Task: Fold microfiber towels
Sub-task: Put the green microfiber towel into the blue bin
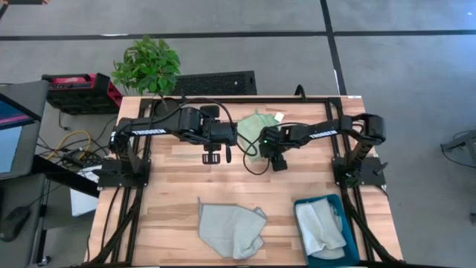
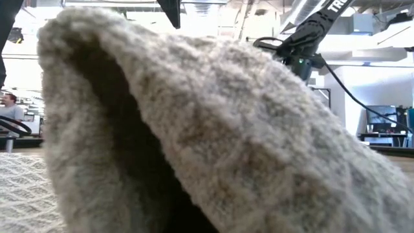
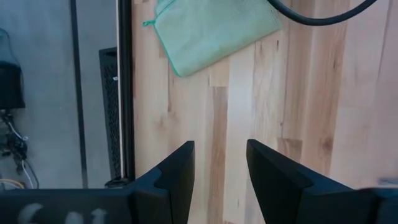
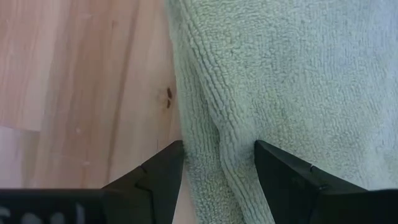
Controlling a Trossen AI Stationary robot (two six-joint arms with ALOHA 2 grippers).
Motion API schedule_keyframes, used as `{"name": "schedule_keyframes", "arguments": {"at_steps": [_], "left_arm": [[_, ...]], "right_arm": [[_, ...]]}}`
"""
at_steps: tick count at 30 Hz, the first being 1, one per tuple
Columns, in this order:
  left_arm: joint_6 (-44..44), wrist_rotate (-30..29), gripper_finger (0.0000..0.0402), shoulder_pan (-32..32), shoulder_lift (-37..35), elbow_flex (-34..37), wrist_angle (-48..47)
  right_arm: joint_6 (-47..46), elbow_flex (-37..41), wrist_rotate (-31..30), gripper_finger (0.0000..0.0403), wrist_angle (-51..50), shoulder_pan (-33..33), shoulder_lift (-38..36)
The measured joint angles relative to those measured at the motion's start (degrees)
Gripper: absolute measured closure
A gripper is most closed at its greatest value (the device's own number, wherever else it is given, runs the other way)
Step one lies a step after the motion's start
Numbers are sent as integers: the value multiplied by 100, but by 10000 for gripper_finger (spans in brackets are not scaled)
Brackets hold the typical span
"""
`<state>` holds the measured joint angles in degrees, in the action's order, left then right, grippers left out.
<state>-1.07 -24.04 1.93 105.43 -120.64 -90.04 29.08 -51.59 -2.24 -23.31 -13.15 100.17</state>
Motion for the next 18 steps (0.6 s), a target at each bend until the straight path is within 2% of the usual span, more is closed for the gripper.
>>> {"name": "schedule_keyframes", "arguments": {"at_steps": [6, 11, 14, 18], "left_arm": [[-14, -55, 262, 0, -2, 0, 2], [-10, -64, 262, 0, 0, 0, 2], [14, -64, 262, 0, 0, 0, 2], [19, -64, 262, 0, 0, 0, 2]], "right_arm": [[-56, -2, -14, 180, -28, -15, 55], [-372, 13, -543, 191, -13, 82, 5], [-641, 13, -596, 227, -35, 110, 12], [-949, 13, -699, 311, -75, 214, 38]]}}
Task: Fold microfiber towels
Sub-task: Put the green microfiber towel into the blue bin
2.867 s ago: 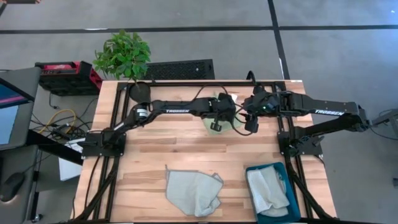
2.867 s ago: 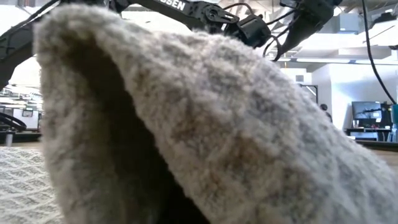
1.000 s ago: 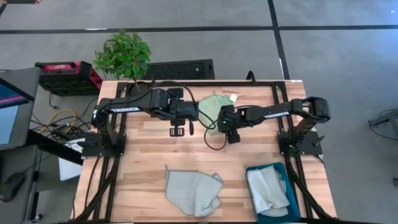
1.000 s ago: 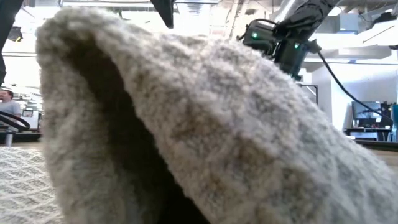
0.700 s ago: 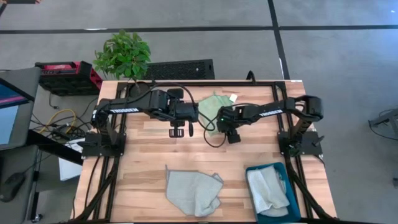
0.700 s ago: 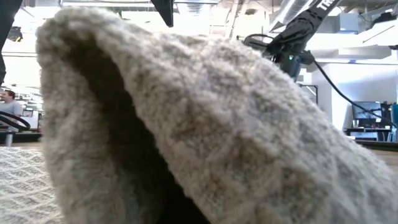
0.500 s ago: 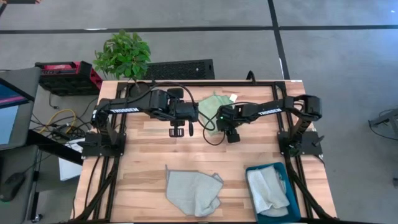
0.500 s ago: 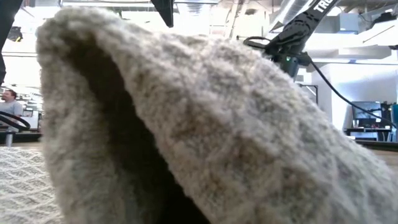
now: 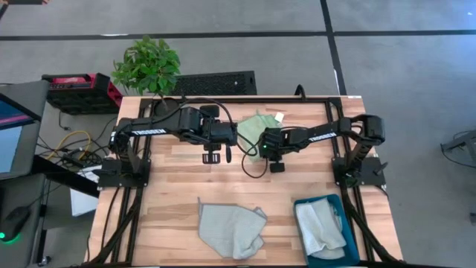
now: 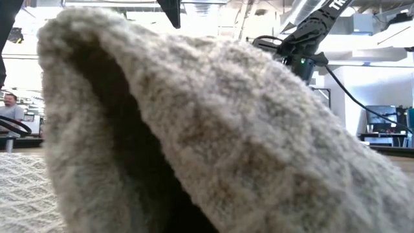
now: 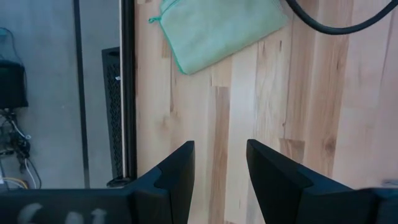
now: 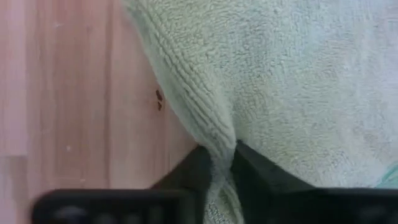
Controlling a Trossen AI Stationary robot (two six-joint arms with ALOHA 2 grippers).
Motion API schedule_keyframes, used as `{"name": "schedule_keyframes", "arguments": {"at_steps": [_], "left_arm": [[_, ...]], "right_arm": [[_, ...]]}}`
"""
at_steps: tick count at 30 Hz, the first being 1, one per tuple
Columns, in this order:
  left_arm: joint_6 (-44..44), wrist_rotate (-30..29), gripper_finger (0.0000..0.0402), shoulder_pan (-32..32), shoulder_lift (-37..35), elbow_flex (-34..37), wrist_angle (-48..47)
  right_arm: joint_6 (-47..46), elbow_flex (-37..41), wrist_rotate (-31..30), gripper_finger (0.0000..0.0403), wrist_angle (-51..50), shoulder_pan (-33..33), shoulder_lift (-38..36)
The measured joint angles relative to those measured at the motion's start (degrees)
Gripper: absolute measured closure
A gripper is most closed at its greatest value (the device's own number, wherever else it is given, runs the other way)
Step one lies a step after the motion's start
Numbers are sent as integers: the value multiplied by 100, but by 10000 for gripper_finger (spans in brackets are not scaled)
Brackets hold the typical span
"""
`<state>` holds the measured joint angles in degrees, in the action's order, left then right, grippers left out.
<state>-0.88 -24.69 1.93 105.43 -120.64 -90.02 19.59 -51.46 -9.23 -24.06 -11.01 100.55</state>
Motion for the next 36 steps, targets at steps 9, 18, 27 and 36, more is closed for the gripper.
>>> {"name": "schedule_keyframes", "arguments": {"at_steps": [9, 18, 27, 36], "left_arm": [[163, 2, 262, 7, 0, 0, 0], [132, 2, 262, 214, 0, 0, 2], [6, 4, 262, 452, 0, 0, 2], [8, 5, 262, 498, 0, 0, 8]], "right_arm": [[-314, 37, -285, 386, -460, 259, -246], [-1466, 31, -193, 395, -1543, 724, -1356], [-3251, 20, -103, 397, -2932, 1752, -2506], [-5118, 11, 349, 395, -3470, 3062, -3359]]}}
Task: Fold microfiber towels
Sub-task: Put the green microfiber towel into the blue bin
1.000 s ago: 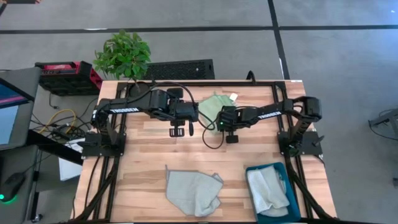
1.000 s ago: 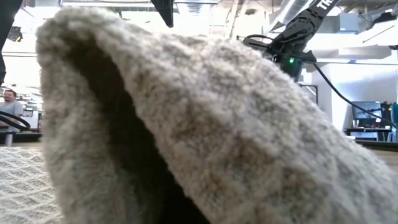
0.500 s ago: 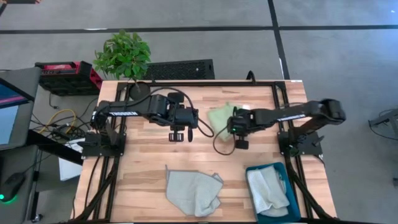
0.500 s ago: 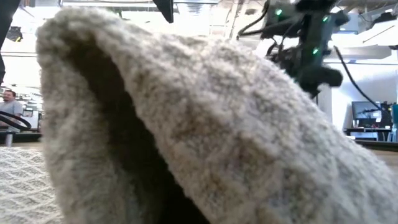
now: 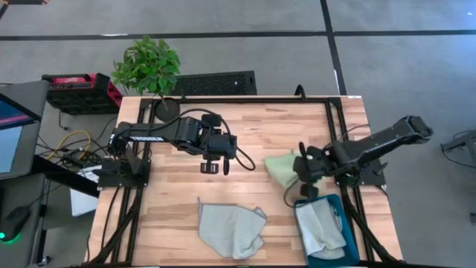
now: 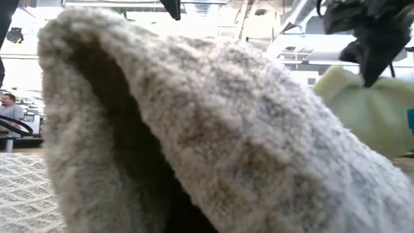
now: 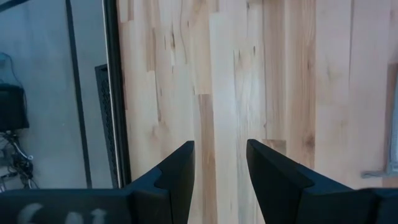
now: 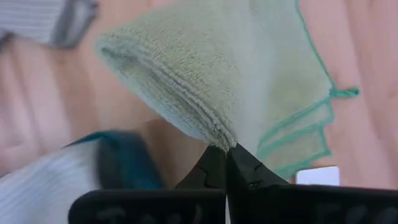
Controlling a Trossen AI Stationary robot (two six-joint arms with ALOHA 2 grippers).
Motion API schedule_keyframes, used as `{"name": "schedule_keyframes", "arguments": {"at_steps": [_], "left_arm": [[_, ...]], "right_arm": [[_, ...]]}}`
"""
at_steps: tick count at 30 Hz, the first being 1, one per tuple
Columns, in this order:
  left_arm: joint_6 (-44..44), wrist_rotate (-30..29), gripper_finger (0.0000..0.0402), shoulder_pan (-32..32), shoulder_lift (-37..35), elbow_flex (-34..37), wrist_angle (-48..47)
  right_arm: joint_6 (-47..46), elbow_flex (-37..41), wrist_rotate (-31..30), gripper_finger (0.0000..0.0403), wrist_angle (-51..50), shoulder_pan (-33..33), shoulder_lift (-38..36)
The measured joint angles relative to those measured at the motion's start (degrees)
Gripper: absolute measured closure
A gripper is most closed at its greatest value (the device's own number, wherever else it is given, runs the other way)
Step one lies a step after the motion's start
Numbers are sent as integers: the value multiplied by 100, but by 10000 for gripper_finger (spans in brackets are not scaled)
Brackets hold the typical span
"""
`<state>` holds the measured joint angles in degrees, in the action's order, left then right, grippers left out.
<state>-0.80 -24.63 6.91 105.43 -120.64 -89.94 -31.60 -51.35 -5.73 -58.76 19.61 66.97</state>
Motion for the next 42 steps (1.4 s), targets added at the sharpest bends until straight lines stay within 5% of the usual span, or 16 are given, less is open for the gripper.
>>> {"name": "schedule_keyframes", "arguments": {"at_steps": [22, 42], "left_arm": [[99, 1, 262, -4, 2, 0, 112], [86, 1, 262, -2, 2, 0, 108]], "right_arm": [[-2717, -11, 172, 391, 24, 2601, -357], [-3925, -13, 192, 391, 839, 3275, -322]]}}
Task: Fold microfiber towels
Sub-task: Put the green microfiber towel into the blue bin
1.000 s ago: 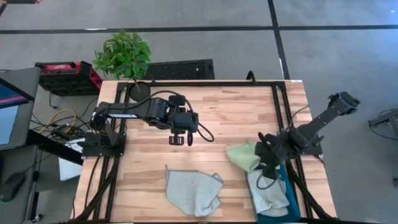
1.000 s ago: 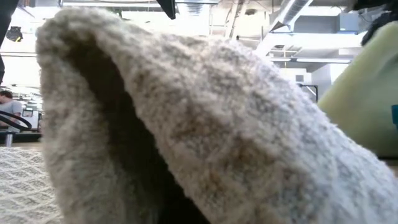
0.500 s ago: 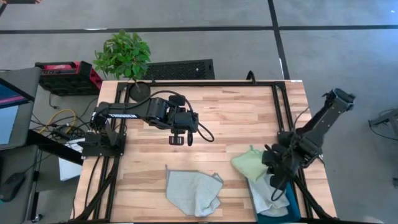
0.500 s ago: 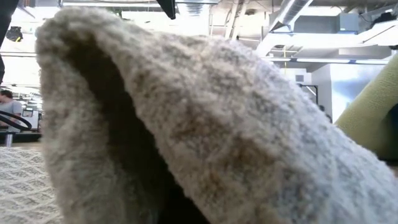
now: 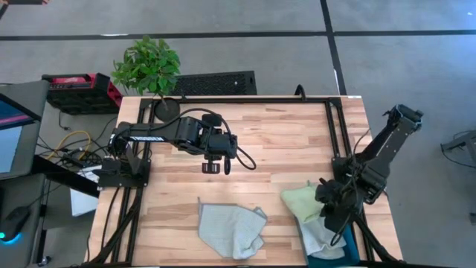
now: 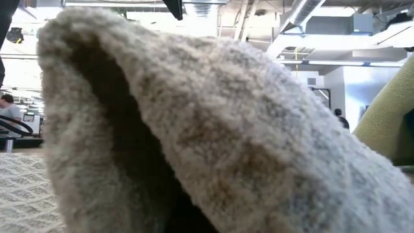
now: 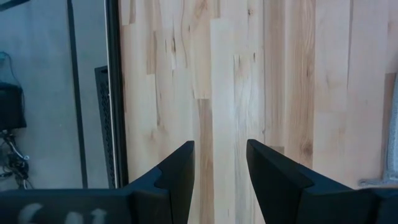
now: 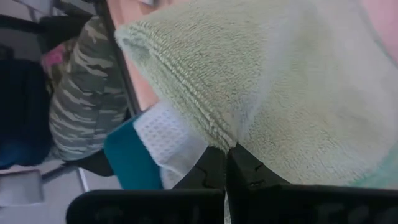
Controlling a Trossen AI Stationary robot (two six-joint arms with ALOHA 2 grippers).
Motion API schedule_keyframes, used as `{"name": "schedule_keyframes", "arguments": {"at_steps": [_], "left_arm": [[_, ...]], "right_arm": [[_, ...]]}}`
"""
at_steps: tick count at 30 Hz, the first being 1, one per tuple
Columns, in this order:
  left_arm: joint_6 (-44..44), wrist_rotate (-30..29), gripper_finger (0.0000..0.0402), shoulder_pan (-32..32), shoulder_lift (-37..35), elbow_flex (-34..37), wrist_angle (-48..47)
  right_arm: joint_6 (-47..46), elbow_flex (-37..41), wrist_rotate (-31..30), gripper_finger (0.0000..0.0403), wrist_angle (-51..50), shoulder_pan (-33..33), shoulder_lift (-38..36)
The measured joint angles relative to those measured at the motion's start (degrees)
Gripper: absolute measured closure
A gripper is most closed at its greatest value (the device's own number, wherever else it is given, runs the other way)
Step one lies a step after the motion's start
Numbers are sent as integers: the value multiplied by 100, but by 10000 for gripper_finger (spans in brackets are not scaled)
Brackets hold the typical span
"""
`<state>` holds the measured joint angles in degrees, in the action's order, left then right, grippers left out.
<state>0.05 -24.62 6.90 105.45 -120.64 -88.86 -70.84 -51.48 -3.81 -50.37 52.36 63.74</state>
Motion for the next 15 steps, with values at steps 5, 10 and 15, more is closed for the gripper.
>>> {"name": "schedule_keyframes", "arguments": {"at_steps": [5, 10, 15], "left_arm": [[-107, 0, 262, -2, 2, 0, 1], [-153, 2, 262, -2, 2, 2, 2], [-149, 1, 262, -2, 2, 2, 4]], "right_arm": [[-102, 0, 108, 391, 543, 222, 295], [-352, 0, 227, 391, 1132, 448, 753], [-885, 0, 413, 390, 1233, 728, 1210]]}}
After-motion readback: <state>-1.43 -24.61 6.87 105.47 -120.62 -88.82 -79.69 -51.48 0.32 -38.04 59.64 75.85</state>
